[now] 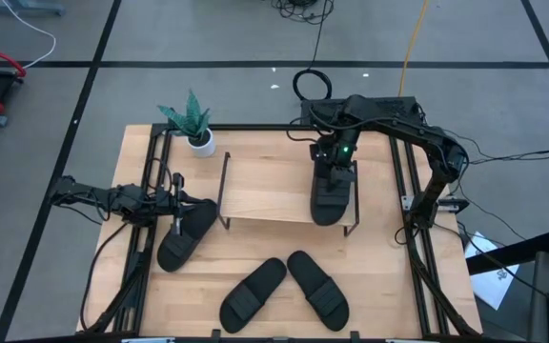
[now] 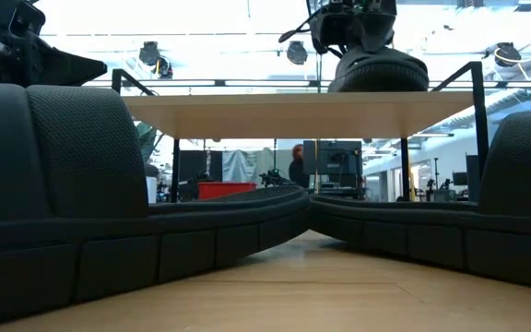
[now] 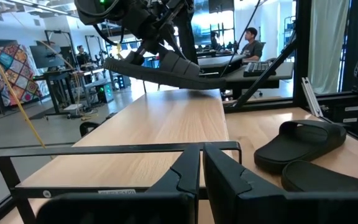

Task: Pick and place slides into the shelf
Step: Put the top right black slide on the shelf

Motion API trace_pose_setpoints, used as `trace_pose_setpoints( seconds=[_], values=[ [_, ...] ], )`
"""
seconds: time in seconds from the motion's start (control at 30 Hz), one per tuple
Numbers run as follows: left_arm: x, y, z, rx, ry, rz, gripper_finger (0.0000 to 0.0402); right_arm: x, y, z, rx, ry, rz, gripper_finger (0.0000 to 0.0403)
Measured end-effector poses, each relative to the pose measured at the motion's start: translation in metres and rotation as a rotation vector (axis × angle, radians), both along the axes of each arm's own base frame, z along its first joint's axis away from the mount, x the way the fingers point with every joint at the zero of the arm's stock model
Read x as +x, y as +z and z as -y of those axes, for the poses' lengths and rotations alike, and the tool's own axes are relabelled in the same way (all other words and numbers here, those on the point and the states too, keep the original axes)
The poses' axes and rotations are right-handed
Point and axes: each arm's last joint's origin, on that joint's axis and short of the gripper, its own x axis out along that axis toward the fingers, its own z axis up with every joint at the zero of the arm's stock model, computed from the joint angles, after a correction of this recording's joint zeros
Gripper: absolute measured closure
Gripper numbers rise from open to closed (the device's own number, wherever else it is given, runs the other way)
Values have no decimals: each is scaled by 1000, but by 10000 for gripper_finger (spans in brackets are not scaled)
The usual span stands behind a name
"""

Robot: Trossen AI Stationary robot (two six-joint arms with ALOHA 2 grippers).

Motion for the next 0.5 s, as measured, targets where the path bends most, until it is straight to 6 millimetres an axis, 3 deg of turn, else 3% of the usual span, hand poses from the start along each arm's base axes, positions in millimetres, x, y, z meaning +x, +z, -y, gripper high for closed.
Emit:
trace_pose_setpoints(
  seconds=[0.5],
  values=[
    [0,0,0,-4,0,0,376,5,0,-14,26,17,-23,399]
  ],
)
